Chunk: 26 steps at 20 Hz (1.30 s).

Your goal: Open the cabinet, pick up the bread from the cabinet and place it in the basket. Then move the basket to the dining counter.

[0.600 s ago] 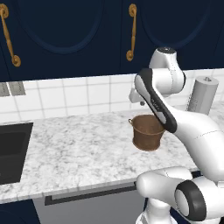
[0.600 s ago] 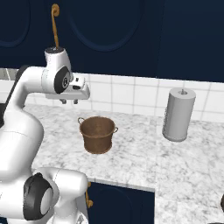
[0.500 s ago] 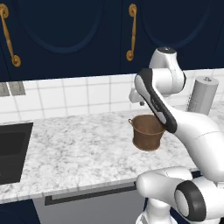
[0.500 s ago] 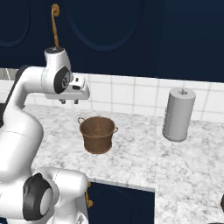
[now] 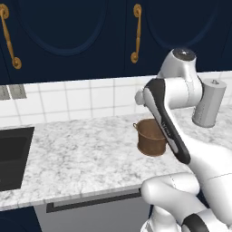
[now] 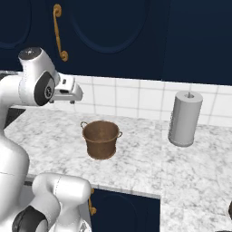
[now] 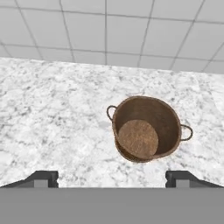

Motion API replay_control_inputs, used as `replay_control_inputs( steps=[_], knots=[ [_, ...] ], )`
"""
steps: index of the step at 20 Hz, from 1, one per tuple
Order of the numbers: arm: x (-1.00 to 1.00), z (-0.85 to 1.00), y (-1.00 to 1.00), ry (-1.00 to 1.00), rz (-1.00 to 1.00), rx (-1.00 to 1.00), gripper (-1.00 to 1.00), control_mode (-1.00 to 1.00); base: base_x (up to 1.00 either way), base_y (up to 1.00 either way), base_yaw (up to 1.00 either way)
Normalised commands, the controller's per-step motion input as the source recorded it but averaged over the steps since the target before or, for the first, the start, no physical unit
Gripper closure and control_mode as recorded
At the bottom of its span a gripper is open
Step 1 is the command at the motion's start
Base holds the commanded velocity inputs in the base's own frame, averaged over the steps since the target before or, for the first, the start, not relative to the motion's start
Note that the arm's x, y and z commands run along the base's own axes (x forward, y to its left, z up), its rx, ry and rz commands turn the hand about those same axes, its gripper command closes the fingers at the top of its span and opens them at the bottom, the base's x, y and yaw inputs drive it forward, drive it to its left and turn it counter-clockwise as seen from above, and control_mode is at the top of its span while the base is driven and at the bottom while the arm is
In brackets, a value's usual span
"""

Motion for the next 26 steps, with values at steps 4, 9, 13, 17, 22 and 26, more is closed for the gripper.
replay_control_inputs(
  steps=[4, 9, 13, 17, 22, 26],
  knots=[
    [-0.15, 0.86, 0.09, -0.41, -0.07, 0.00, -1.00, -1.00, 0.00, 0.00, 0.00],
    [0.00, 0.89, 0.06, -0.34, -0.02, 0.00, -1.00, -1.00, 0.00, 0.00, 0.00],
    [0.01, 0.85, 0.07, -0.11, 0.00, 0.00, -1.00, -1.00, 0.00, 0.00, 0.00],
    [0.01, 0.65, 0.02, -0.02, 0.00, 0.00, -1.00, -1.00, 0.00, 0.00, 0.00],
    [0.05, 0.51, 0.00, 0.00, 0.00, 0.00, -1.00, -1.00, 0.00, 0.00, 0.00],
    [0.43, 0.19, 0.00, 0.00, 0.00, 0.00, -1.00, -1.00, 0.00, 0.00, 0.00]
  ],
)
